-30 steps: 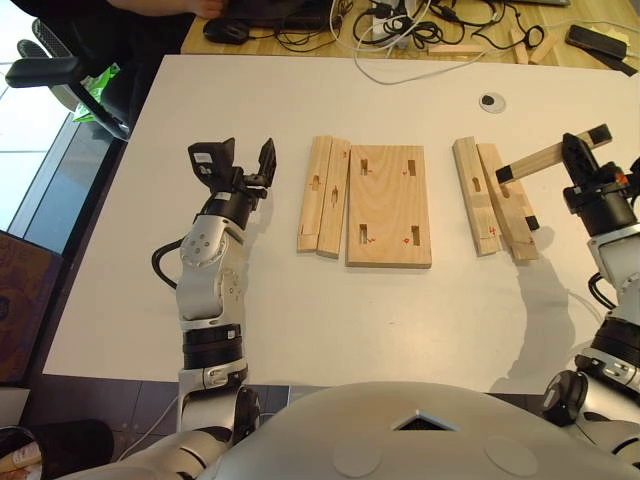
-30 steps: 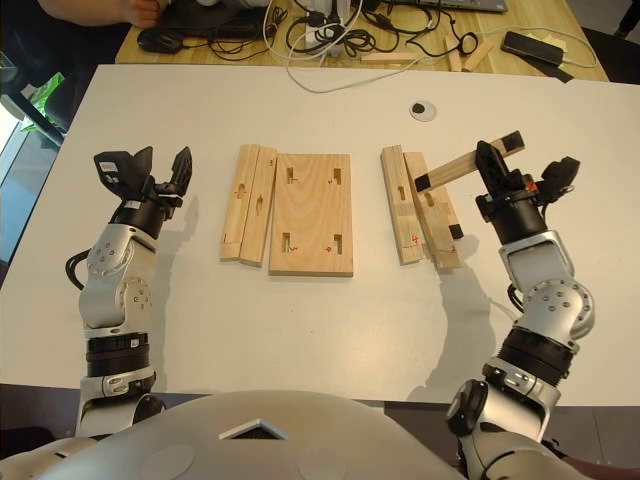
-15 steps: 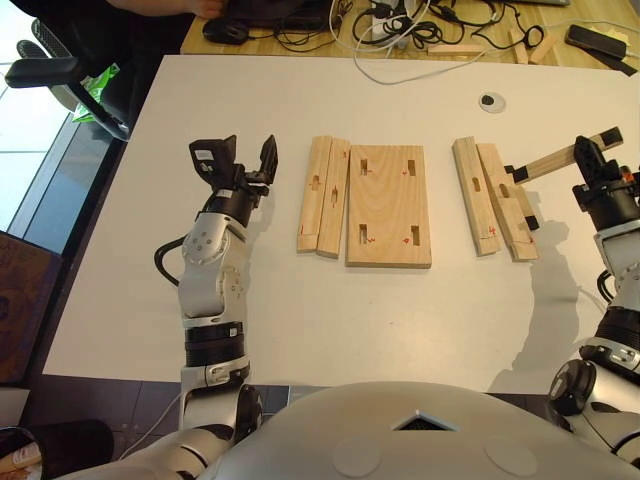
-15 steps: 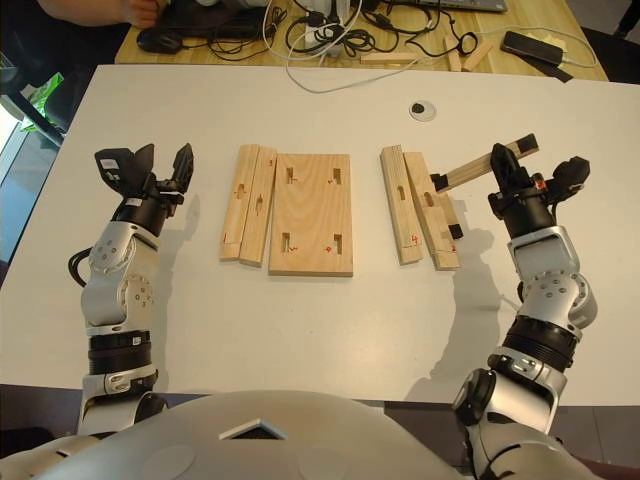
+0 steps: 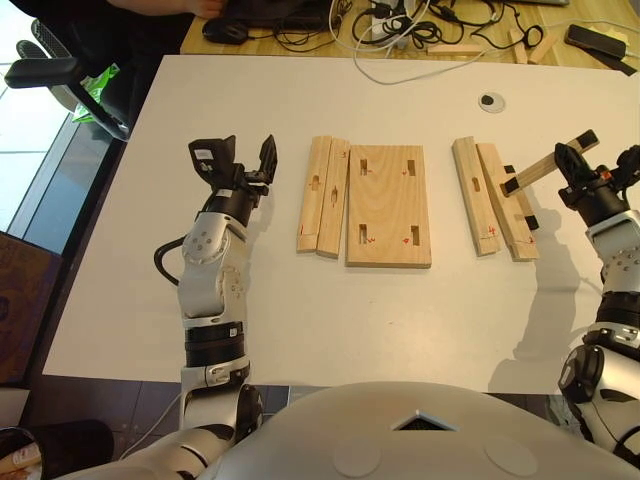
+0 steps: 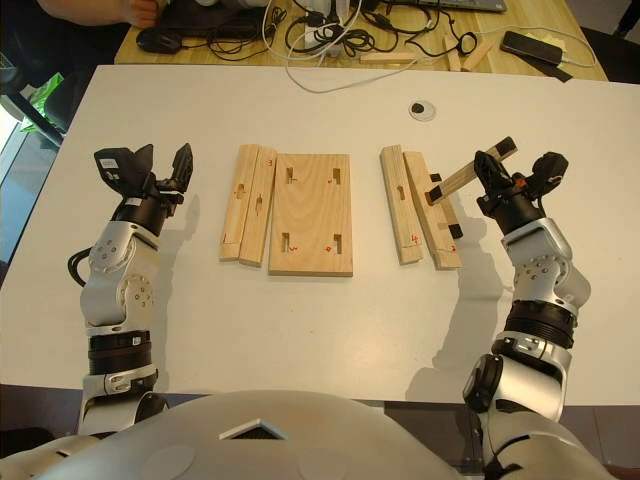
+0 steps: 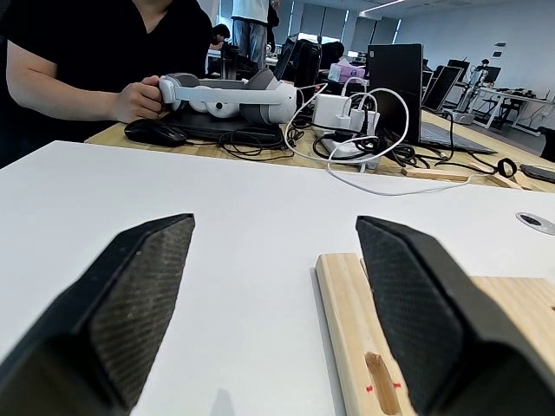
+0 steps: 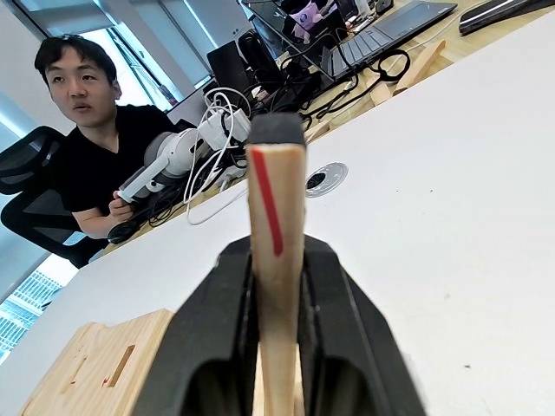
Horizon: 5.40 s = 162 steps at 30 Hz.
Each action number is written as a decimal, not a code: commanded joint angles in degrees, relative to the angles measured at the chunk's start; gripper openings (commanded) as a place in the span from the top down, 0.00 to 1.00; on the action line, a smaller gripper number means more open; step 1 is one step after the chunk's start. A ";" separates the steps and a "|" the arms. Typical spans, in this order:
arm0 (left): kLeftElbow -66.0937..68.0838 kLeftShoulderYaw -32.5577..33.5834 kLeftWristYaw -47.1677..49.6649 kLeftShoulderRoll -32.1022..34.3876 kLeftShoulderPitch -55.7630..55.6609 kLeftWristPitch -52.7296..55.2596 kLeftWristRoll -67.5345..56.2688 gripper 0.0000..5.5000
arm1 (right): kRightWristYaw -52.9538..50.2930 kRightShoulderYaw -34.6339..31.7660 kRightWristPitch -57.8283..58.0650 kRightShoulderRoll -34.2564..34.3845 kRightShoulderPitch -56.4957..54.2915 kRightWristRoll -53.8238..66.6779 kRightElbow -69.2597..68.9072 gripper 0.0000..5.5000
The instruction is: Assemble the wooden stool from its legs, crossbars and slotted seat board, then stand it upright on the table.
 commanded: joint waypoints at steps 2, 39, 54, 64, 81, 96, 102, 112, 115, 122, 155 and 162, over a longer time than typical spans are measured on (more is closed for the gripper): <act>-0.65 -0.11 0.31 0.12 -0.57 0.94 -0.11 0.38 | 2.06 2.43 -0.67 -0.57 -1.44 -3.06 1.89 0.93; 0.60 -0.64 0.33 -0.34 -1.26 0.01 -0.10 0.38 | 5.03 7.16 -8.74 0.07 1.93 -12.21 0.07 0.93; 3.21 -0.64 -0.25 0.22 -3.19 -1.41 0.28 0.38 | 3.70 15.73 -21.74 1.40 6.44 -21.44 4.71 0.93; 4.72 -0.11 -0.53 0.14 -3.40 -2.24 0.03 0.38 | 1.98 12.09 -17.25 1.68 4.63 -16.05 -3.76 0.76; 6.04 -0.42 -0.30 -1.50 -4.35 -3.64 -0.38 0.38 | -0.40 14.20 -7.09 -5.50 -25.60 -17.76 -6.57 0.53; 5.90 -1.25 0.27 -2.44 -5.28 -3.40 -0.31 0.38 | -11.82 14.39 -2.82 2.79 -14.56 -19.82 -5.39 0.53; 6.70 -0.99 0.17 -2.39 -5.60 -3.64 -0.48 0.38 | -10.03 16.33 -9.90 1.22 -15.70 -21.30 -23.46 0.53; 5.86 -1.00 0.64 -2.44 -5.01 -3.58 -0.44 0.38 | -6.01 20.83 18.20 -0.01 -8.44 -10.57 -33.03 0.53; 5.45 -1.06 0.69 -2.36 -4.79 -3.36 -0.44 0.38 | -12.81 19.51 23.25 -0.36 -7.99 -14.82 -26.73 0.53; 5.23 -1.13 0.72 -2.20 -4.80 -3.21 -0.31 0.38 | -28.72 9.62 20.20 1.84 -12.76 -20.62 -12.97 0.53; 5.97 -1.97 1.39 -3.26 -5.43 -4.19 -0.14 0.38 | -5.93 25.13 14.12 -2.24 -27.78 -34.64 28.71 0.60; 5.64 -1.88 1.33 -3.22 -5.28 -3.76 -0.33 0.38 | -2.41 25.94 14.13 -2.36 -26.70 -35.48 27.83 0.82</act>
